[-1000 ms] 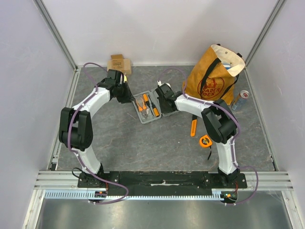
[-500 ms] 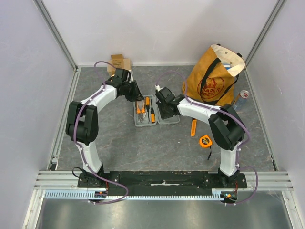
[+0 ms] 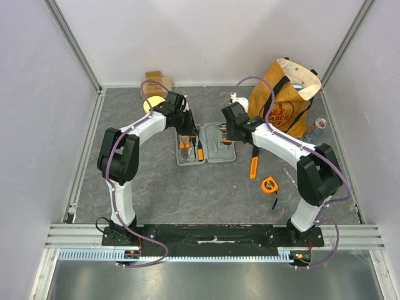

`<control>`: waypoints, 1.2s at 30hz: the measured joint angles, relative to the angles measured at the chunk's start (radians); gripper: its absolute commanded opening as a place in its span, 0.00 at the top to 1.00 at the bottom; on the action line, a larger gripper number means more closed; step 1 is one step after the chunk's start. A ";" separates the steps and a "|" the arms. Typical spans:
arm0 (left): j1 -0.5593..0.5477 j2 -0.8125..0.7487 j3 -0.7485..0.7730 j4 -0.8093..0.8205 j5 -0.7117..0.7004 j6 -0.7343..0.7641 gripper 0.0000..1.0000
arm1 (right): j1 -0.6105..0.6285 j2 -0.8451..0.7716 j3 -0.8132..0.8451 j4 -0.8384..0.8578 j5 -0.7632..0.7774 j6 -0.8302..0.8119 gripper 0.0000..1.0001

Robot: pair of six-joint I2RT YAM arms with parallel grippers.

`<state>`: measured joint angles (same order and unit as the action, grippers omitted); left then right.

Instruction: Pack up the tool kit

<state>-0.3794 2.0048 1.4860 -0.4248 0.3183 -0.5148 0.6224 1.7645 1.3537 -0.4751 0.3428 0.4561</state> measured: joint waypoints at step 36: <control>-0.003 -0.303 -0.075 0.001 -0.036 0.041 0.37 | -0.239 -0.047 -0.360 0.074 -0.089 0.104 0.86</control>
<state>-0.3820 1.7020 1.4109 -0.4240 0.2821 -0.4736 0.3836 1.7176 0.9936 -0.4011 0.2543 0.5602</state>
